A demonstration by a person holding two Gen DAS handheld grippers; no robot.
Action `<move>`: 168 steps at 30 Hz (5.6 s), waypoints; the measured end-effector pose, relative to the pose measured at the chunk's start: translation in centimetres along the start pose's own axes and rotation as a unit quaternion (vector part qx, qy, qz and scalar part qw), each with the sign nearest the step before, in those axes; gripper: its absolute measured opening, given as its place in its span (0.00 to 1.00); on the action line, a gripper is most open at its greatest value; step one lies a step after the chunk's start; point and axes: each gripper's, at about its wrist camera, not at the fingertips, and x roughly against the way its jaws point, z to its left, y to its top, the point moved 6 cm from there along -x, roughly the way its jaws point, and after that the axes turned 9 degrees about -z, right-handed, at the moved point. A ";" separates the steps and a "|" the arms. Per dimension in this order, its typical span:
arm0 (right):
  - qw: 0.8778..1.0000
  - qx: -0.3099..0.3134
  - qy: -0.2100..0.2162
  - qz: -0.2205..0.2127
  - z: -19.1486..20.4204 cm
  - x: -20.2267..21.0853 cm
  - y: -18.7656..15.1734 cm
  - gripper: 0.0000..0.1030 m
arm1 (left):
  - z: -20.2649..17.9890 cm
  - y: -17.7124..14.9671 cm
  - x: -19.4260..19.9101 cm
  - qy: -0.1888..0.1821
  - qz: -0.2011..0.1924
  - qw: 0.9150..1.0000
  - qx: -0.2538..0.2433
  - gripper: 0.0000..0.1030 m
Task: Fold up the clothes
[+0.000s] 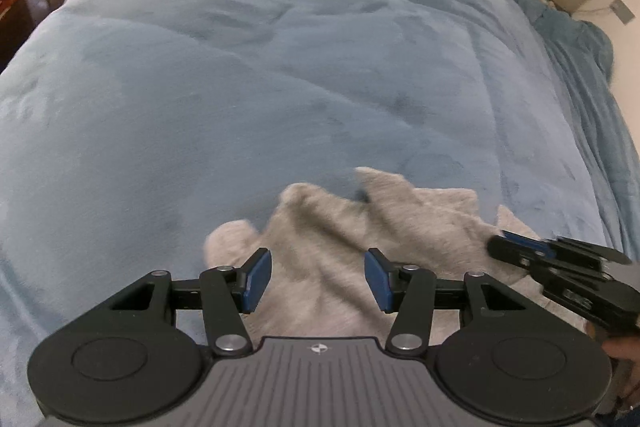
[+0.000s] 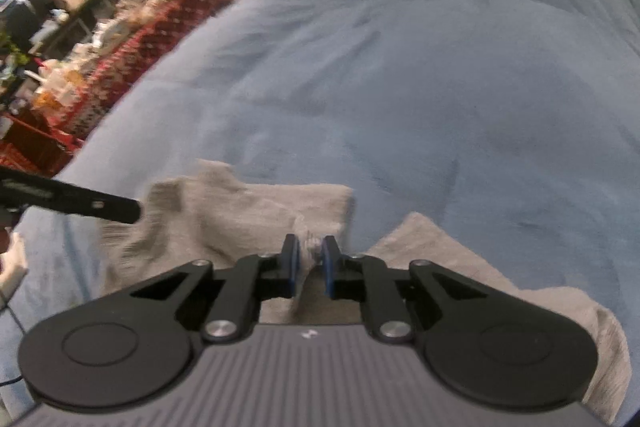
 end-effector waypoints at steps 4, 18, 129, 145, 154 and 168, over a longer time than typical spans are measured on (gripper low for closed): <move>0.998 0.022 0.060 0.013 4.3 1.5 -1.2 0.13 | 0.8 -0.2 1.1 0.000 -0.005 1.000 0.015 0.49; 0.994 0.020 0.082 0.068 7.1 1.5 -5.3 0.24 | -2.6 -0.1 -1.4 -0.026 -0.017 0.999 -0.036 0.47; 0.860 0.491 0.028 0.134 -6.3 5.2 -2.7 0.11 | -9.3 1.6 -7.4 -0.148 -0.003 0.691 -0.707 0.44; 0.866 0.476 0.036 0.150 -6.3 7.0 -2.3 0.09 | -10.0 1.8 -7.3 -0.160 0.002 0.693 -0.703 0.48; 0.866 0.474 0.035 0.156 -6.9 7.0 -1.8 0.10 | -10.8 1.3 -8.0 -0.178 0.044 0.690 -0.700 0.36; 0.906 0.401 0.024 0.134 -0.7 15.1 -3.3 0.09 | -9.9 -3.0 5.2 -0.147 -0.062 0.714 -0.682 0.06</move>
